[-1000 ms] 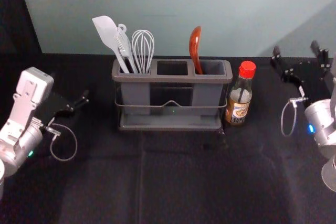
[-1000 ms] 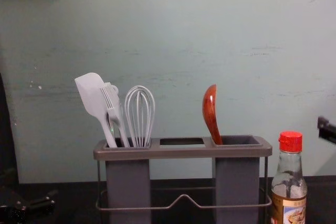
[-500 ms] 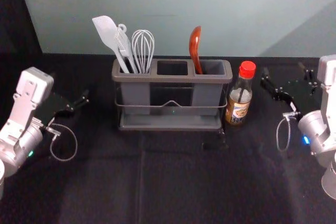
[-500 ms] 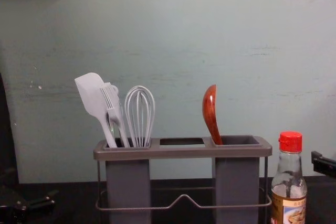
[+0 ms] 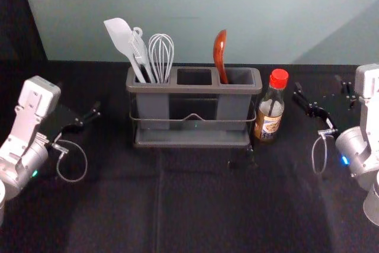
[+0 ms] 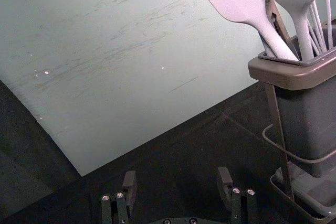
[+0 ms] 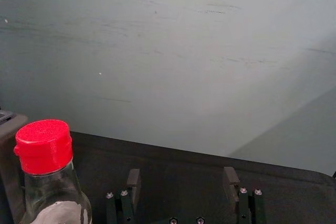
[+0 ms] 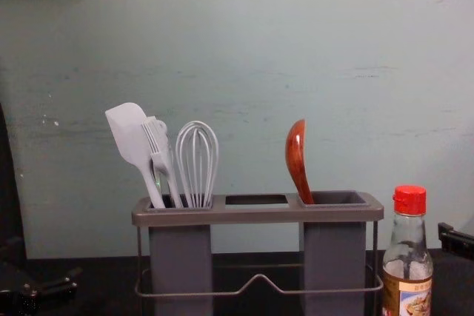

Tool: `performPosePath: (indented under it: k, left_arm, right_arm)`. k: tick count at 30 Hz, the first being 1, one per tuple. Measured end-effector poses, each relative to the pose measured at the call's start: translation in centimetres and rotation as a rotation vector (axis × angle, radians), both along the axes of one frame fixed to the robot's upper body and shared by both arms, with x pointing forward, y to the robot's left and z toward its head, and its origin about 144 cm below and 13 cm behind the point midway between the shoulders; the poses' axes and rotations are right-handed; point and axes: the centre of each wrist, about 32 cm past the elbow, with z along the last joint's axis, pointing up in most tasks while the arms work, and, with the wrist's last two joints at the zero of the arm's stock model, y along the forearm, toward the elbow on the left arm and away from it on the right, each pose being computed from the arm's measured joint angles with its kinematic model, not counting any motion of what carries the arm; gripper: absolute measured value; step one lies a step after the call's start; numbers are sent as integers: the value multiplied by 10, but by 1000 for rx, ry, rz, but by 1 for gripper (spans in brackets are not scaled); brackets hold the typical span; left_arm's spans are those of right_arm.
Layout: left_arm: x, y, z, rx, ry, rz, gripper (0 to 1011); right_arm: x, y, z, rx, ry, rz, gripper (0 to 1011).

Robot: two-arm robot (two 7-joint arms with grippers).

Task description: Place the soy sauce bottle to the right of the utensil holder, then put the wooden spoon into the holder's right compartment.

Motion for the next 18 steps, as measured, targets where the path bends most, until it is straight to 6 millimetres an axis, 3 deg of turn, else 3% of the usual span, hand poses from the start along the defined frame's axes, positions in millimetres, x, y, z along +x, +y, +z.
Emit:
performPosePath:
  k: [18]
  left_arm:
    - [0,0,0,0,0,0,1005]
  right_arm:
    - [0,0,0,1,0,-1,1002]
